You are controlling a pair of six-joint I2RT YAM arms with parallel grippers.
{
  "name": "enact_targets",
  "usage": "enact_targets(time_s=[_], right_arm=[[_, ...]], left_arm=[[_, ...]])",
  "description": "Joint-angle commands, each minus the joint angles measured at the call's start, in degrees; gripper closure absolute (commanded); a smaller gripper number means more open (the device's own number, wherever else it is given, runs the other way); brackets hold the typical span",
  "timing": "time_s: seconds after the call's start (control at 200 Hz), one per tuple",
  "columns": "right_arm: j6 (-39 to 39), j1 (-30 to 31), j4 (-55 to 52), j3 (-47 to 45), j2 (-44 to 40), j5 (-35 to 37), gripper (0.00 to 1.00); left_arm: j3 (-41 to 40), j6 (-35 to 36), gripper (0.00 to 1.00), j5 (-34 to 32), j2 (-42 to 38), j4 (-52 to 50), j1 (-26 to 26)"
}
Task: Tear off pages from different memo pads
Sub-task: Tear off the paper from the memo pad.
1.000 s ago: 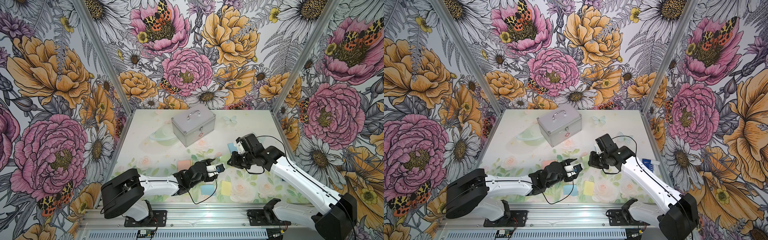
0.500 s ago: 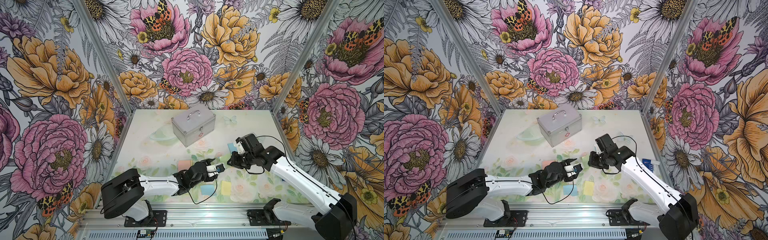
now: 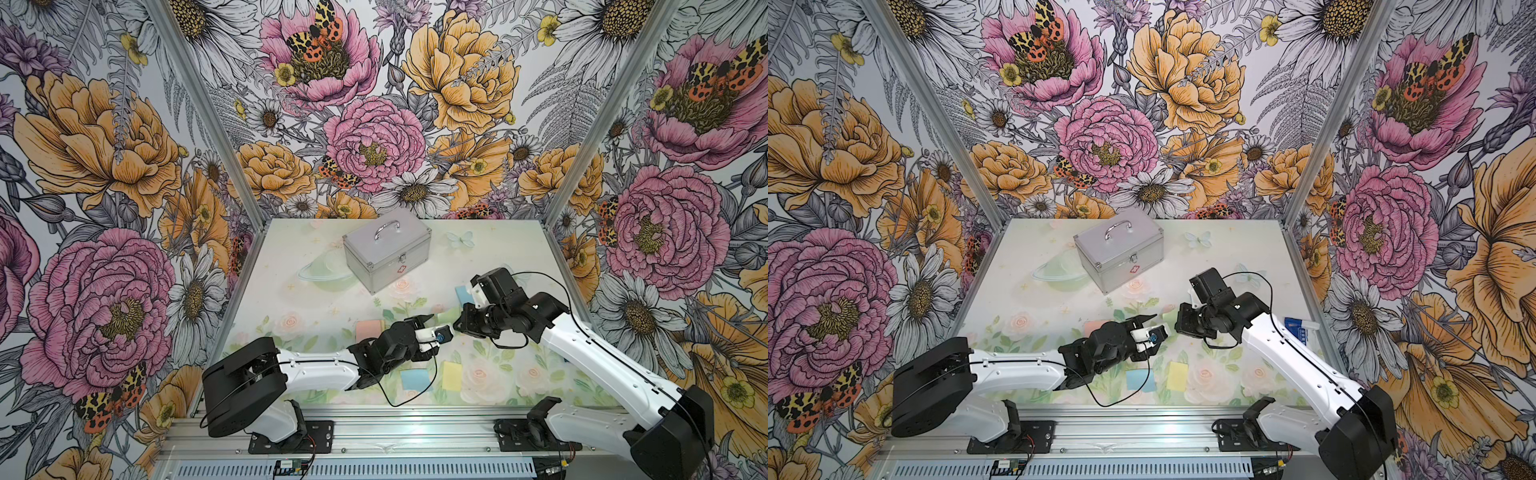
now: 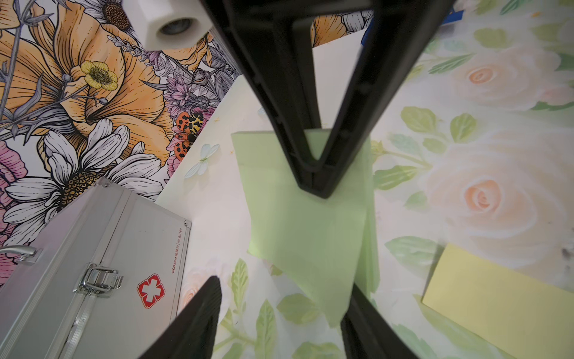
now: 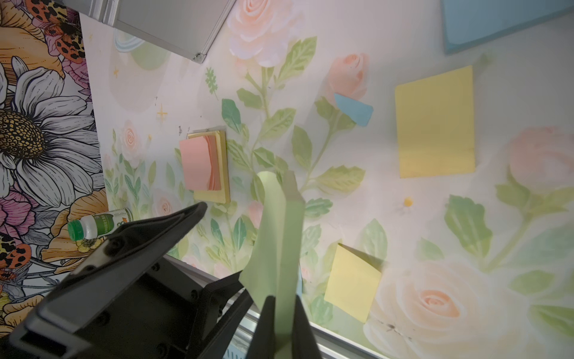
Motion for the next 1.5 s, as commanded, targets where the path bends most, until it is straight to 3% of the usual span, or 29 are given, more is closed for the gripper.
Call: enact_targets(time_s=[0.0, 0.17, 0.37, 0.55, 0.695, 0.81, 1.13, 1.165, 1.28, 1.395, 1.495], right_arm=[[1.5, 0.4, 3.3, -0.8, -0.6, -2.0, 1.00], [1.5, 0.4, 3.4, -1.1, -0.4, -2.6, 1.00], [1.3, 0.4, 3.4, -1.6, 0.1, -3.3, 1.00], [1.1, 0.4, 3.4, -1.5, 0.6, -3.3, 1.00], [0.7, 0.2, 3.3, -0.9, 1.1, -2.6, 0.80], [0.7, -0.5, 3.3, -0.7, 1.3, -1.8, 0.65], [-1.8, -4.5, 3.3, 1.5, 0.4, 1.6, 0.62], [-3.1, -4.7, 3.2, 1.5, -0.5, 3.2, 0.57], [-8.1, -4.5, 4.4, -0.2, -3.8, 9.8, 0.49], [-8.3, -4.3, 11.4, -4.5, -5.0, 7.5, 0.53], [-7.2, -3.1, 20.8, -8.7, -5.4, 5.5, 0.54]], left_arm=[[2.3, 1.5, 0.38, -0.9, 0.9, 0.1, -1.1], [2.9, 2.0, 0.40, -1.7, 1.8, 1.1, -1.2], [3.0, 2.6, 0.72, -3.6, 1.7, 1.1, -1.2], [2.3, 2.2, 0.84, -2.4, 0.9, 0.7, -1.4], [3.0, 2.0, 1.00, 0.5, 1.2, -2.3, -1.4], [3.7, 1.4, 1.00, 0.7, 2.0, -4.8, -1.3], [2.8, -4.5, 1.00, 0.2, 1.3, -9.2, 1.1], [2.9, -5.6, 1.00, 0.3, 0.7, -10.1, 1.7], [5.4, -12.8, 1.00, 0.7, -0.6, -16.7, 4.7], [10.9, -21.8, 1.00, 0.9, 0.3, -28.3, 9.9], [14.0, -25.6, 1.00, 5.9, 1.2, -35.1, 13.5]])
